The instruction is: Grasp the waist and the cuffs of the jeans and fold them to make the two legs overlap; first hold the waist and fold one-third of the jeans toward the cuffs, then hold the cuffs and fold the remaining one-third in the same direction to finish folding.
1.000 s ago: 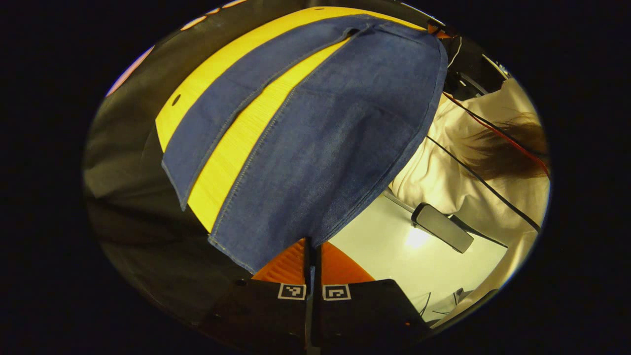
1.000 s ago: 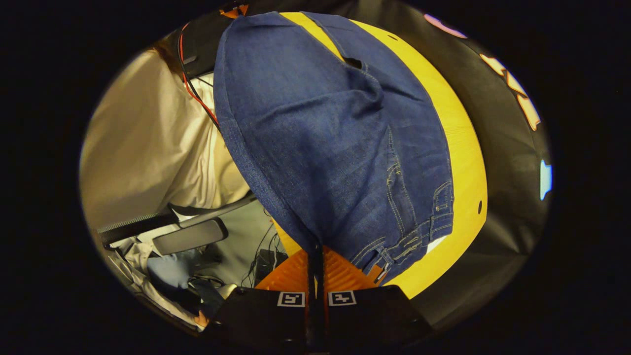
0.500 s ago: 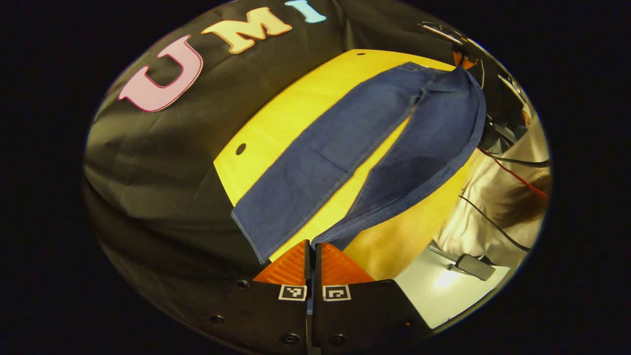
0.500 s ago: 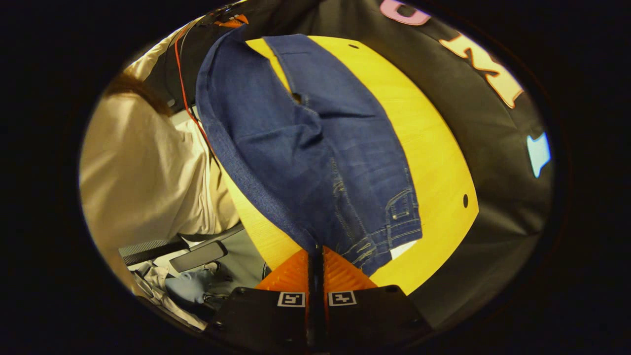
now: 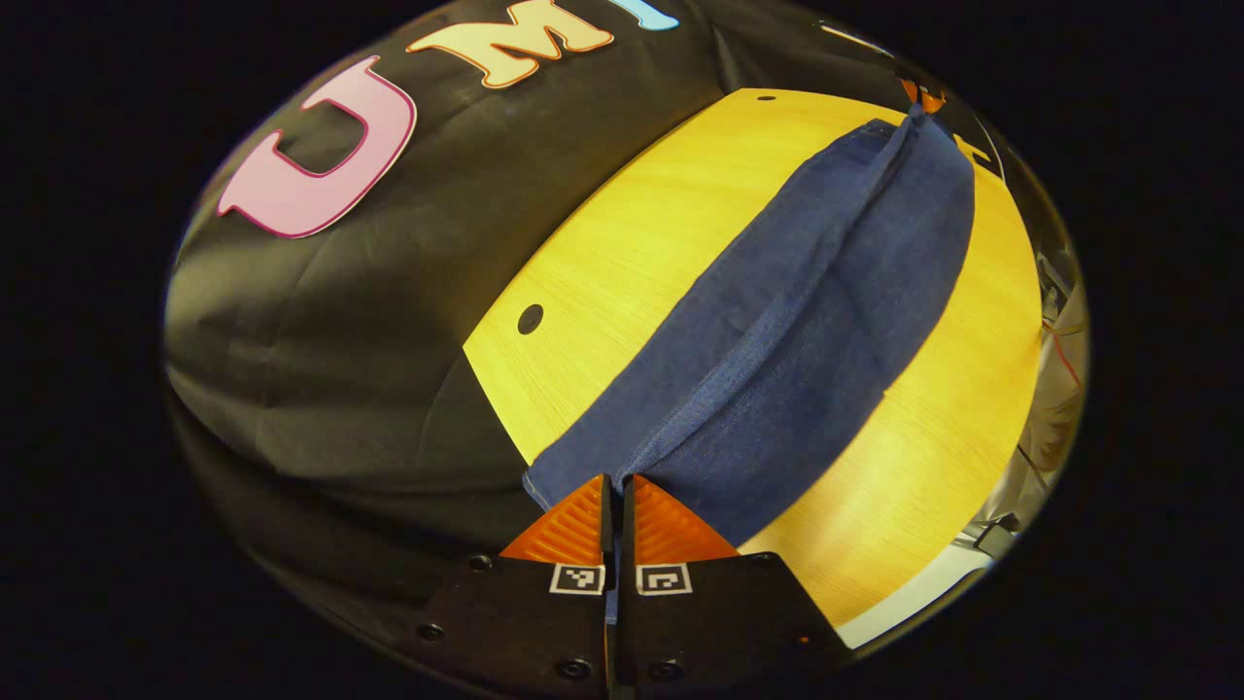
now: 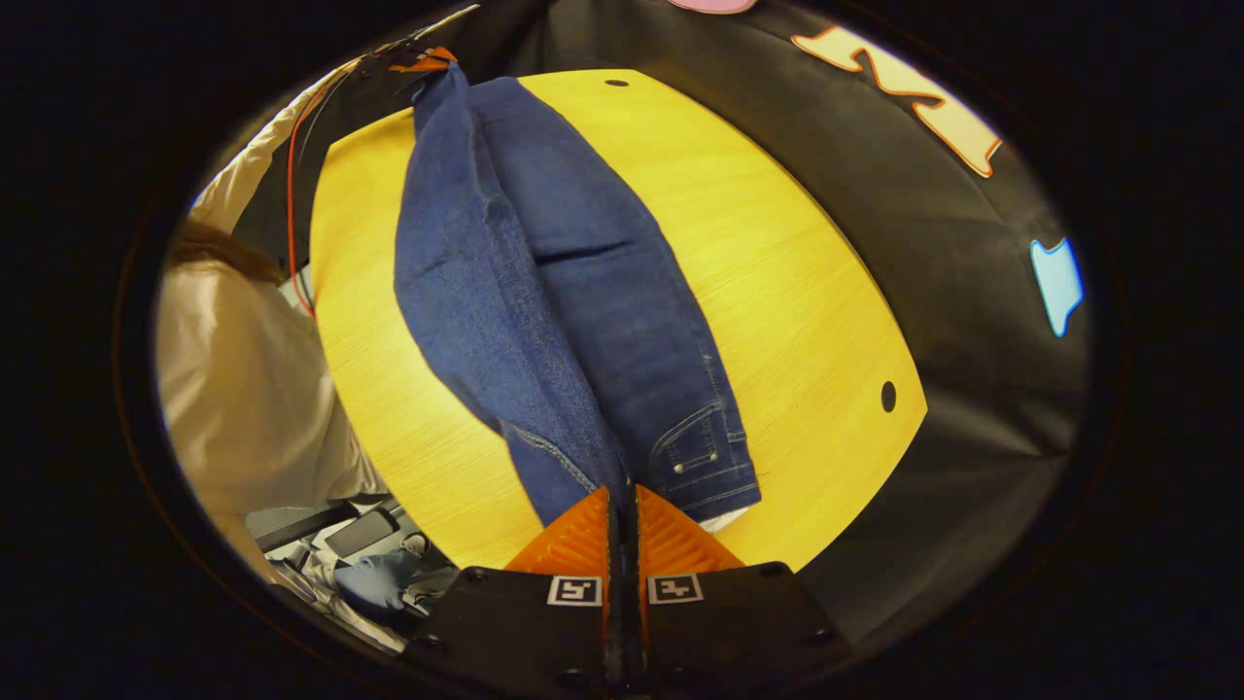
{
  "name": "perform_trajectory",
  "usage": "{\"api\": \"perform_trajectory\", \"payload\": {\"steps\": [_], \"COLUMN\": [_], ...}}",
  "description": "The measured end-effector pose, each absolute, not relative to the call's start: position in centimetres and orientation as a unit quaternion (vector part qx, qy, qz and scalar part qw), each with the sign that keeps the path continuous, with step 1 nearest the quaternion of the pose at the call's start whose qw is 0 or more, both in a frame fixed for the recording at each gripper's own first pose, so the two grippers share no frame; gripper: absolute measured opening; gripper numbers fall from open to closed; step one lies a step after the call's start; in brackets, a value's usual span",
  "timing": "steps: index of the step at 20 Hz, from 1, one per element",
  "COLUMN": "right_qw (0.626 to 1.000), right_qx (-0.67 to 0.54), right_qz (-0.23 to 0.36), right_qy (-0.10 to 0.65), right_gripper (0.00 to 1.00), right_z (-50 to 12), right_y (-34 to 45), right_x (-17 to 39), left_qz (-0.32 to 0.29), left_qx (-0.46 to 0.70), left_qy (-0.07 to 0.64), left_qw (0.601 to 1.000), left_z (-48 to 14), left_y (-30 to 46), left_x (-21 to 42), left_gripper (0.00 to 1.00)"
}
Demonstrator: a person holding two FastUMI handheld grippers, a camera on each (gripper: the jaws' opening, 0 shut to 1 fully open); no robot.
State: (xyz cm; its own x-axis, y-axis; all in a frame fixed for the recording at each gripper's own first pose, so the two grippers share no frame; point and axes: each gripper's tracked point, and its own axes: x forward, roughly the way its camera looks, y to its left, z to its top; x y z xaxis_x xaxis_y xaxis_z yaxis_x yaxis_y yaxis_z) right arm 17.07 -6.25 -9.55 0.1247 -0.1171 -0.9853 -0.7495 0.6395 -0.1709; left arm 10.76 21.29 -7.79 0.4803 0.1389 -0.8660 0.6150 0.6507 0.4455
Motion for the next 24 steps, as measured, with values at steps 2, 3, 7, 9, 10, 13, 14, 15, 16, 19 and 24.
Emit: {"api": "perform_trajectory", "payload": {"steps": [2, 3, 7, 9, 10, 13, 14, 15, 16, 19, 24], "right_qw": [0.664, 0.667, 0.667, 0.658, 0.65, 0.639, 0.65, 0.669, 0.693, 0.773, 0.863], "right_qx": [-0.346, -0.347, -0.353, -0.366, -0.373, -0.43, -0.433, -0.432, -0.431, -0.401, -0.292], "right_qz": [0.23, 0.225, 0.217, 0.214, 0.21, 0.181, 0.17, 0.159, 0.146, 0.086, 0.018], "right_qy": [0.621, 0.62, 0.619, 0.623, 0.628, 0.611, 0.601, 0.583, 0.559, 0.484, 0.412], "right_gripper": [0.03, 0.03, 0.03, 0.03, 0.05, 0.42, 0.6, 0.72, 0.84, 1.0, 0.98], "right_z": [-10.8, -11.3, -14.4, -16.3, -16.9, -17.8, -17.8, -17.6, -17.2, -14.6, -10.0], "right_y": [-7.1, -7.6, -8.5, -8.8, -9.1, -12.4, -13.1, -13.3, -13.3, -13.9, -13.7], "right_x": [19.3, 20.6, 24.0, 24.4, 24.3, 25.9, 26.4, 27.1, 27.8, 29.3, 27.1], "left_qz": [-0.163, -0.166, -0.167, -0.16, -0.15, -0.092, -0.075, -0.065, -0.056, -0.006, 0.086], "left_qx": [0.399, 0.402, 0.4, 0.398, 0.404, 0.446, 0.451, 0.445, 0.432, 0.373, 0.223], "left_qy": [0.483, 0.481, 0.493, 0.492, 0.492, 0.458, 0.435, 0.41, 0.383, 0.291, 0.179], "left_qw": [0.762, 0.762, 0.754, 0.758, 0.756, 0.763, 0.775, 0.793, 0.814, 0.881, 0.955], "left_z": [-8.9, -9.3, -12.8, -14.1, -14.3, -13.2, -12.5, -11.9, -11.1, -8.0, -4.5], "left_y": [21.3, 21.5, 22.2, 22.7, 23.2, 26.4, 26.9, 26.9, 26.5, 25.9, 25.1], "left_x": [13.4, 14.5, 17.2, 18.1, 18.3, 19.6, 20.0, 20.2, 20.2, 20.1, 18.2], "left_gripper": [0.0, 0.0, 0.0, 0.0, 0.19, 0.78, 0.97, 1.0, 0.95, 0.95, 0.94]}}
